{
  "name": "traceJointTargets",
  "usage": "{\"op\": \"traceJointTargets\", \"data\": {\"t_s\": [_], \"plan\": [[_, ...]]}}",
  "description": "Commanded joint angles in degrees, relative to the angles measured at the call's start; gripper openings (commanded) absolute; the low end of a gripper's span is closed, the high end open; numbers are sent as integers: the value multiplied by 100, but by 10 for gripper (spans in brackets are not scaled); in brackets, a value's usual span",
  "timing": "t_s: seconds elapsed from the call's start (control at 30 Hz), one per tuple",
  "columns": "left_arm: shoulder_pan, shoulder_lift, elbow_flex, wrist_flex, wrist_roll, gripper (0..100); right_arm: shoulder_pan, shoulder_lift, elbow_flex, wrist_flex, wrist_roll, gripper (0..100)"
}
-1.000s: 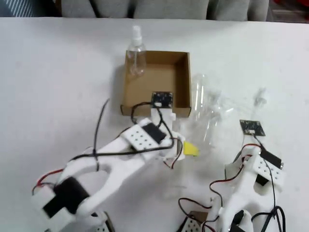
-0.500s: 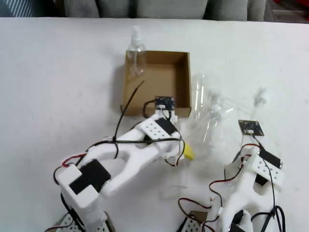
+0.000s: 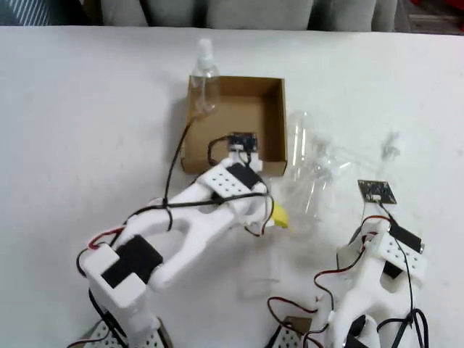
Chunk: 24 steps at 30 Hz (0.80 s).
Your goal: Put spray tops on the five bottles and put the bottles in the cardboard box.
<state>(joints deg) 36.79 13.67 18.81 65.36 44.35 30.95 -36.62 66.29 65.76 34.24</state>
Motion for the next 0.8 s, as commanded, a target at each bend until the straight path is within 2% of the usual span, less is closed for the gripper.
{"op": "traceJointTargets", "data": {"t_s": [0.0, 0.43, 0.77], "plan": [[189, -31, -484, 440, -158, 426, -57, -40, -44, -75, 62, 18], [198, 971, -958, 290, -193, 426, -57, -40, -44, -75, 62, 19], [224, 831, -941, 484, -202, 426, -48, -40, -44, -75, 62, 19]]}}
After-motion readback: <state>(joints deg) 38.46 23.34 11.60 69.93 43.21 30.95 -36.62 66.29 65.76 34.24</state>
